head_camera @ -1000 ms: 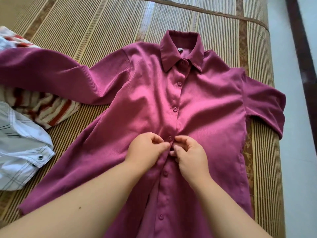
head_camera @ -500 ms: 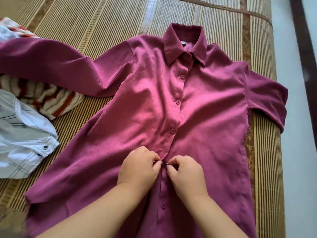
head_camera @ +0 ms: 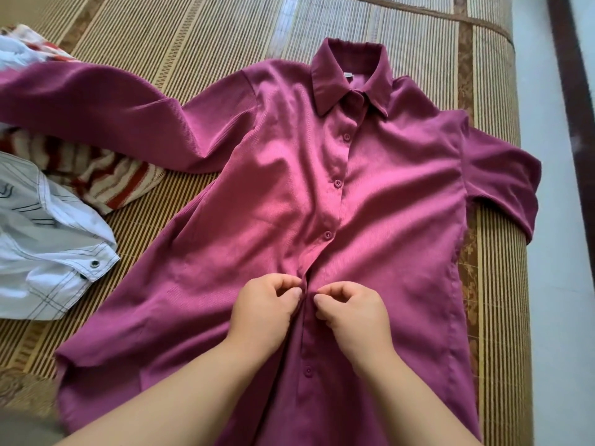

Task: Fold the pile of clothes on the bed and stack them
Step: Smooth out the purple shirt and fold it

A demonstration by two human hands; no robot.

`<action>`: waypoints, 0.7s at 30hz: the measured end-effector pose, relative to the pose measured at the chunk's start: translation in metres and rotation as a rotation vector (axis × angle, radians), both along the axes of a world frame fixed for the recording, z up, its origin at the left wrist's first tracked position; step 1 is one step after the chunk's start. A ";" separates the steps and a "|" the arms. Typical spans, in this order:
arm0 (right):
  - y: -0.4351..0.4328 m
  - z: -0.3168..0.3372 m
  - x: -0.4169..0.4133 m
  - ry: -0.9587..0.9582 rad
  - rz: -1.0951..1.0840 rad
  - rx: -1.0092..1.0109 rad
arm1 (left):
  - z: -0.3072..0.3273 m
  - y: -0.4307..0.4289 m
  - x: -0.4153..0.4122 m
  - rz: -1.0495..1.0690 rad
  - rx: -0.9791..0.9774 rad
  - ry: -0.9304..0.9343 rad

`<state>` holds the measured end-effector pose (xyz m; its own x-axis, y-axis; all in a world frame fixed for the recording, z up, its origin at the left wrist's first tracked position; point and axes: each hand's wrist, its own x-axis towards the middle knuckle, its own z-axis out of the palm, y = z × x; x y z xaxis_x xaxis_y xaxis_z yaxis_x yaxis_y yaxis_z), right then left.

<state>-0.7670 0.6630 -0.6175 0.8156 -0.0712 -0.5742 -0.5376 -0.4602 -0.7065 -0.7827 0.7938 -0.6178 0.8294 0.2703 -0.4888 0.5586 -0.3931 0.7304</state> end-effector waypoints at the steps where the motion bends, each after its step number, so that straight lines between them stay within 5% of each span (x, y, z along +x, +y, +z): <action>1: 0.001 0.001 0.000 -0.004 0.011 0.002 | 0.000 -0.002 0.000 -0.002 0.004 0.004; 6: 0.003 0.001 0.000 -0.012 0.011 0.022 | 0.002 -0.008 0.001 -0.031 0.003 0.013; 13: -0.001 -0.003 0.000 0.009 0.017 0.126 | 0.000 -0.002 0.003 0.022 -0.297 0.093; 17: -0.004 -0.005 0.000 0.042 0.007 0.155 | -0.003 -0.003 0.007 -0.037 -0.216 0.123; 21: -0.003 -0.001 0.001 0.021 -0.029 0.164 | 0.000 -0.005 0.007 -0.257 0.137 -0.065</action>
